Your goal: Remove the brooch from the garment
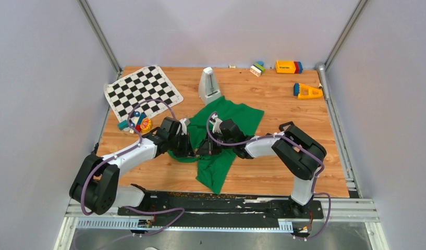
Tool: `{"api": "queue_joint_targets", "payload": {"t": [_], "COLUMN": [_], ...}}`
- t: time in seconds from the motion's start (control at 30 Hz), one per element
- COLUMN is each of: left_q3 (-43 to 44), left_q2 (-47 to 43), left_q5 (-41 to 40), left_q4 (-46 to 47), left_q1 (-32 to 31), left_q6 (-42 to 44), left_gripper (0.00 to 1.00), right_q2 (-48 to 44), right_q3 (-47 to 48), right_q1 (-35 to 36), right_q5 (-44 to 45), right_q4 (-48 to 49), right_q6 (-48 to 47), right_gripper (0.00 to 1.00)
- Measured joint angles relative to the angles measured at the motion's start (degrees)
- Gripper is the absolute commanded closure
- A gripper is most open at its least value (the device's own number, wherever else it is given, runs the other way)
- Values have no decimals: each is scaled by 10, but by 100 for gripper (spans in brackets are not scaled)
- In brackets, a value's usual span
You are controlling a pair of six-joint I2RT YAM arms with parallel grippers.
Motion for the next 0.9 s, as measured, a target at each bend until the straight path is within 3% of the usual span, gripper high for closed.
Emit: {"api": "queue_joint_targets", "payload": {"t": [0.17,0.23,0.4,0.5,0.63,0.77,0.9], "left_q3": [-6,-21,-78,-108,-158,-210,-218], "left_q2": [-10,-34,-140,-197,-211,-196,-174], "left_q5": [1,3,18,62,133,186,219], "left_q4": [8,12,14,28,113,222,302], "left_q1": [-1,-1,14,60,124,139,139], "left_q6": [-4,-9,-21,-36,-86,-152,-194], "left_gripper": [65,60,62,72,75,71,61], "right_q2": [2,2,0,0,0,0,-2], "right_q3": [0,-2,-23,-34,-42,-52,-61], "right_q1": [-10,-16,-36,-44,-46,-46,-47], "right_q5": [-7,-9,-40,-63,-85,-101,-117], "right_q4": [1,3,37,63,96,131,159], "right_q6": [9,10,22,33,45,55,65], "right_gripper": [100,100,100,100,100,100,100]}}
